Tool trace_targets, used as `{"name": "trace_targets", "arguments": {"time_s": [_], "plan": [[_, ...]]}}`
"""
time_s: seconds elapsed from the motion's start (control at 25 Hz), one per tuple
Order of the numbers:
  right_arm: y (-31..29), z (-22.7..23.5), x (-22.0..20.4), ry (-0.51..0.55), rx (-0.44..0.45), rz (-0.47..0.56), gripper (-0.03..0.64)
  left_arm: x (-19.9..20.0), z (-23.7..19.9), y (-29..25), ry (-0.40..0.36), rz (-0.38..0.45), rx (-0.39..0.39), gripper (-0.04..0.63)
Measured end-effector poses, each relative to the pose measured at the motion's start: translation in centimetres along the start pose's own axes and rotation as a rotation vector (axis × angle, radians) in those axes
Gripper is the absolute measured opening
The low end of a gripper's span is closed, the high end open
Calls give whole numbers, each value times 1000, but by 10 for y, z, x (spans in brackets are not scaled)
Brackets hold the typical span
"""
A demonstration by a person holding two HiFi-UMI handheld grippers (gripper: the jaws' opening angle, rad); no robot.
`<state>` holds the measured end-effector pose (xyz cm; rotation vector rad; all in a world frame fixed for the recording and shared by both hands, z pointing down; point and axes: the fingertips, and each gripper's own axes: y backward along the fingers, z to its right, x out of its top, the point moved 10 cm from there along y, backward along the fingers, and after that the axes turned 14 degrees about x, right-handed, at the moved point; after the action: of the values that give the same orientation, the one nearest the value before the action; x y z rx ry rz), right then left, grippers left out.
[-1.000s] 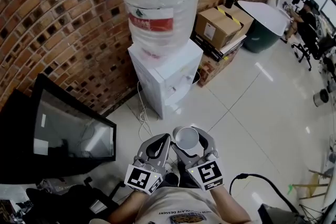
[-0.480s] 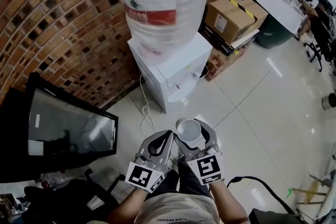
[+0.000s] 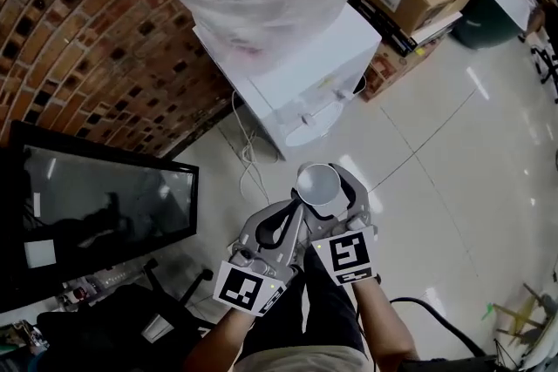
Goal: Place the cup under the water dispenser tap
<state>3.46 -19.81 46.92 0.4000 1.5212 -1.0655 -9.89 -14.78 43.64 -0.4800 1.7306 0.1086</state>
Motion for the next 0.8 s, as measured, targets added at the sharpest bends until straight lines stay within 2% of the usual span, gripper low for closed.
{"name": "trace_targets", "arguments": {"time_s": [0.12, 0.24, 0.44, 0.64, 0.8], "plan": [[-20, 13, -23, -4, 10, -5, 333, -18, -7, -11, -1, 3, 25, -9], [-40, 27, -54, -13, 12, -26, 333, -34, -16, -18, 30, -5, 52, -9], [-77, 50, -98, -33, 6, -49, 333, -61, -30, -22, 25, -35, 76, -9], [-114, 77, -127, -45, 5, -70, 333, -88, -44, -26, 78, -59, 117, -9], [-147, 93, -142, -14, 40, -118, 333, -101, -51, -23, 93, -65, 138, -9]]}}
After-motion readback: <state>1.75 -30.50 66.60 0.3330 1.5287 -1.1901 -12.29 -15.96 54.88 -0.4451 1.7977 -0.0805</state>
